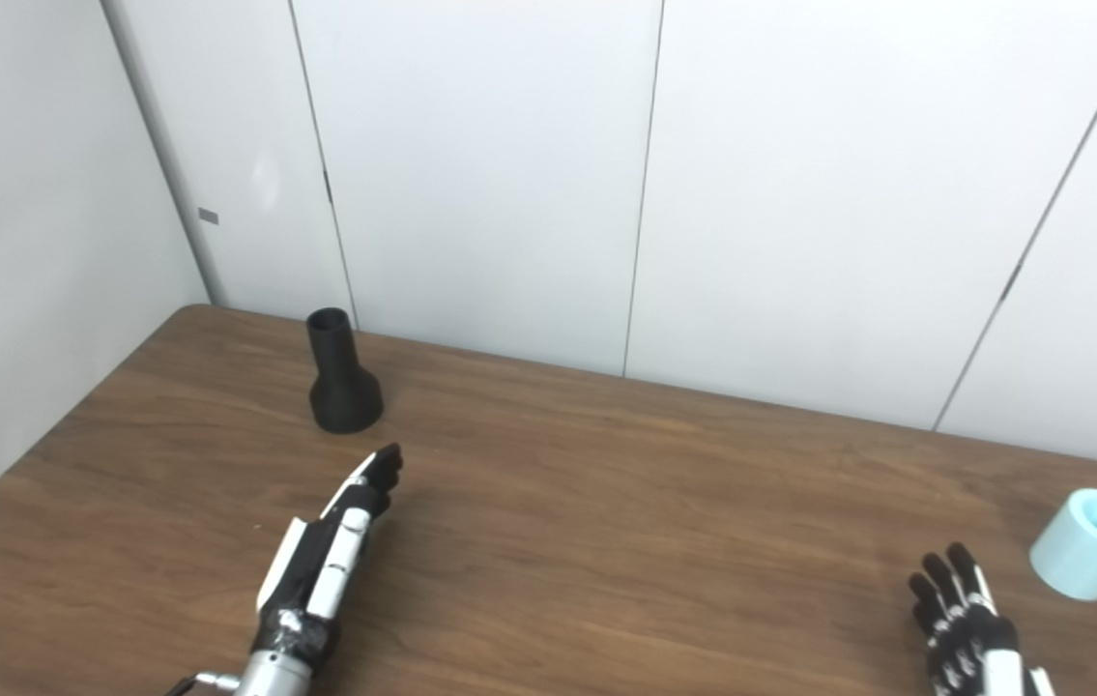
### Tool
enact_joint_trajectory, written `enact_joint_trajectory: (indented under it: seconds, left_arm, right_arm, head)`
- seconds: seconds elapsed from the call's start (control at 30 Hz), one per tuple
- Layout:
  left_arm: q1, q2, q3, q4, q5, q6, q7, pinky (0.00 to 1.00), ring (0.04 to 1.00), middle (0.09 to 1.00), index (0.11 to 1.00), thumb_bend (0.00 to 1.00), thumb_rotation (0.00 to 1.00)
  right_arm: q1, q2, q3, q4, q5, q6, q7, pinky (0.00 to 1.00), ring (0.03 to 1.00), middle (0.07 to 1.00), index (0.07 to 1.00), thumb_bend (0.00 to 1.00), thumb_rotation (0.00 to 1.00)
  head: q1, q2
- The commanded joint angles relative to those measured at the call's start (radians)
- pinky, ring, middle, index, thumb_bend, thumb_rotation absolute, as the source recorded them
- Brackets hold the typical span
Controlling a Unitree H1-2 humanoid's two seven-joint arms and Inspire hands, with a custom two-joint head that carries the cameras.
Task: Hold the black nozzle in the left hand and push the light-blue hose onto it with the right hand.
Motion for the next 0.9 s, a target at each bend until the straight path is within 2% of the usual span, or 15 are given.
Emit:
enact_joint_trajectory:
  seconds: [0.0, 0.07, 0.2, 0.27, 0.33, 0.43, 0.53, 0.63, 0.77, 0.87]
  left_arm:
    - [0.047, -0.035, -0.026, 0.095, 0.011, -0.014, 0.014, 0.99, 0.971, 0.951, 0.933, 0.48, 0.91]
    - [0.051, -0.033, -0.029, 0.085, 0.021, -0.004, 0.017, 1.0, 0.974, 0.951, 0.934, 0.49, 0.9]
    - [0.055, -0.028, -0.033, 0.074, 0.039, -0.001, 0.024, 1.0, 0.978, 0.957, 0.94, 0.5, 0.88]
    - [0.055, -0.028, -0.031, 0.07, 0.046, 0.005, 0.031, 1.0, 0.981, 0.96, 0.939, 0.52, 0.82]
    - [0.053, -0.03, -0.024, 0.074, 0.054, 0.001, 0.046, 0.98, 0.967, 0.95, 0.927, 0.52, 0.74]
    - [0.053, -0.036, -0.004, 0.059, 0.062, 0.017, 0.074, 0.91, 0.938, 0.936, 0.911, 0.53, 0.53]
    - [0.049, -0.024, 0.016, 0.043, 0.085, 0.022, 0.096, 0.92, 0.94, 0.942, 0.921, 0.6, 0.44]
    - [0.033, -0.009, 0.04, 0.045, 0.067, 0.009, 0.099, 0.96, 0.965, 0.963, 0.941, 0.66, 0.36]
    - [-0.022, 0.019, 0.081, 0.01, 0.087, 0.057, 0.129, 0.93, 0.942, 0.95, 0.921, 0.71, 0.35]
    - [-0.066, 0.057, 0.109, 0.009, 0.115, 0.066, 0.147, 0.92, 0.929, 0.945, 0.928, 0.75, 0.35]
  right_arm:
    - [0.051, 0.008, 0.0, 0.087, 0.003, -0.012, 0.011, 0.99, 0.956, 0.963, 0.984, 0.69, 1.0]
    - [0.054, 0.009, -0.001, 0.08, 0.004, -0.011, 0.008, 0.97, 0.946, 0.954, 0.976, 0.68, 1.0]
    - [0.058, 0.01, -0.002, 0.07, 0.004, -0.003, 0.005, 0.91, 0.918, 0.938, 0.95, 0.7, 0.97]
    - [0.059, 0.011, -0.001, 0.066, 0.001, 0.001, 0.001, 0.86, 0.898, 0.924, 0.933, 0.72, 0.95]
    - [0.059, 0.013, 0.001, 0.062, 0.001, 0.01, -0.002, 0.86, 0.9, 0.924, 0.931, 0.74, 0.94]
    - [0.06, 0.013, 0.002, 0.058, 0.003, 0.017, -0.001, 0.88, 0.909, 0.929, 0.929, 0.75, 0.92]
    - [0.06, 0.014, 0.004, 0.056, -0.002, 0.021, -0.004, 0.89, 0.912, 0.928, 0.932, 0.77, 0.92]
    - [0.058, 0.016, 0.005, 0.06, -0.002, 0.019, -0.003, 0.89, 0.916, 0.934, 0.937, 0.77, 0.91]
    - [0.056, 0.019, 0.008, 0.062, -0.008, 0.019, -0.005, 0.92, 0.924, 0.941, 0.951, 0.76, 0.92]
    - [0.053, 0.019, 0.011, 0.063, -0.007, 0.021, -0.004, 0.95, 0.938, 0.954, 0.966, 0.74, 0.92]
  head:
    - [-0.002, 0.002]
    - [-0.007, 0.017]
    - [-0.009, 0.022]
    - [-0.017, 0.03]
    - [-0.021, 0.032]
    - [-0.021, 0.032]
    - [-0.029, 0.035]
    - [-0.035, 0.033]
    - [-0.042, 0.033]
    - [-0.046, 0.033]
